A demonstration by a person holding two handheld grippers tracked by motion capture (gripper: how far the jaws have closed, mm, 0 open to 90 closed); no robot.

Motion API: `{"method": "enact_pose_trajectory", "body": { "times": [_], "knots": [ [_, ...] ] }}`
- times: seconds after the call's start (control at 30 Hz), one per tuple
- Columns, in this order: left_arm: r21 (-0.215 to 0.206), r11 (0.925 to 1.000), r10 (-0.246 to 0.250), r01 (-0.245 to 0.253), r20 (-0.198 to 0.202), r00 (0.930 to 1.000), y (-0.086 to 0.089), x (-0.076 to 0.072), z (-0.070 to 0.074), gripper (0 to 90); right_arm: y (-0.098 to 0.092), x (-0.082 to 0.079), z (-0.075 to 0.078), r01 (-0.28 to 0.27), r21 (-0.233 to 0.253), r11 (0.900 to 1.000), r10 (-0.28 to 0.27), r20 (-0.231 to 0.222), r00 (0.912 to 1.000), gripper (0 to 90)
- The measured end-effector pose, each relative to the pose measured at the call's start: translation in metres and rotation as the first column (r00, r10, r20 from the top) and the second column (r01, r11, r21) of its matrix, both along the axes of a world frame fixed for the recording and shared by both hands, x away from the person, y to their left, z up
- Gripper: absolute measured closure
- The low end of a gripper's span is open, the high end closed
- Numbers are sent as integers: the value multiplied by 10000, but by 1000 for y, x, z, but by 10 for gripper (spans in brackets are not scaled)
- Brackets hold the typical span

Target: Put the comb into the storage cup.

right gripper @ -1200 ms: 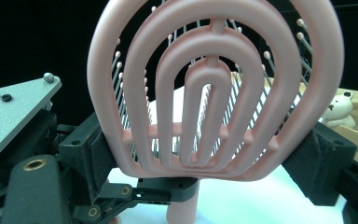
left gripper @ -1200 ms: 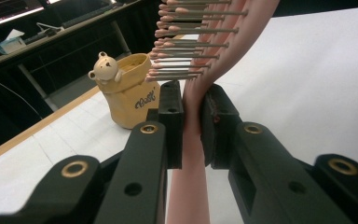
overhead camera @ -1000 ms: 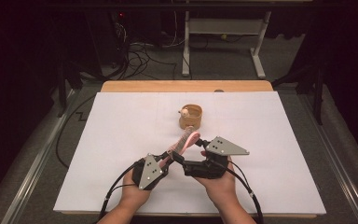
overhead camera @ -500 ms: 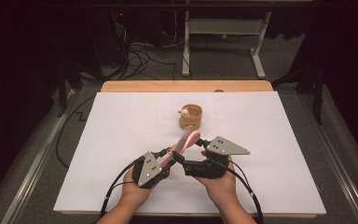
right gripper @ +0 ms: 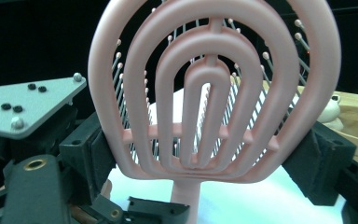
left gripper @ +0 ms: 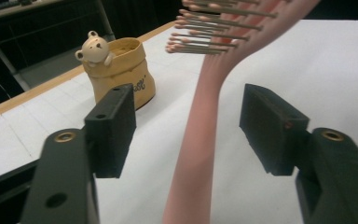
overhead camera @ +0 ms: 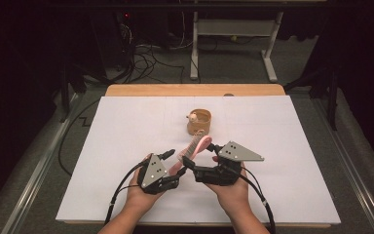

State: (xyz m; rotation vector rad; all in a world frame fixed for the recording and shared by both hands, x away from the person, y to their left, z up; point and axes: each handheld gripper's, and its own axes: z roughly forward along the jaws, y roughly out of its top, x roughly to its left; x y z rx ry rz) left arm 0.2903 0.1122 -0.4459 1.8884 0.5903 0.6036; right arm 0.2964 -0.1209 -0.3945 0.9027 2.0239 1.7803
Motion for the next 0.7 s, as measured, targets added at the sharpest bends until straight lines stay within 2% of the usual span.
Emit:
{"method": "enact_pose_trajectory", "body": {
  "times": [0.4, 0.7],
  "knots": [
    [-427, 9987, -284, 275, -214, 9994, 12, 0, 3, 168, -5, 1, 2, 177, 6, 9998, -178, 94, 9998, 203],
    [-920, 9957, -157, 118, -413, 9990, 30, 1, 1, 128, -8, 0, 2, 271, -88, 9996, -270, 118, 9996, 203]
  ]
}}
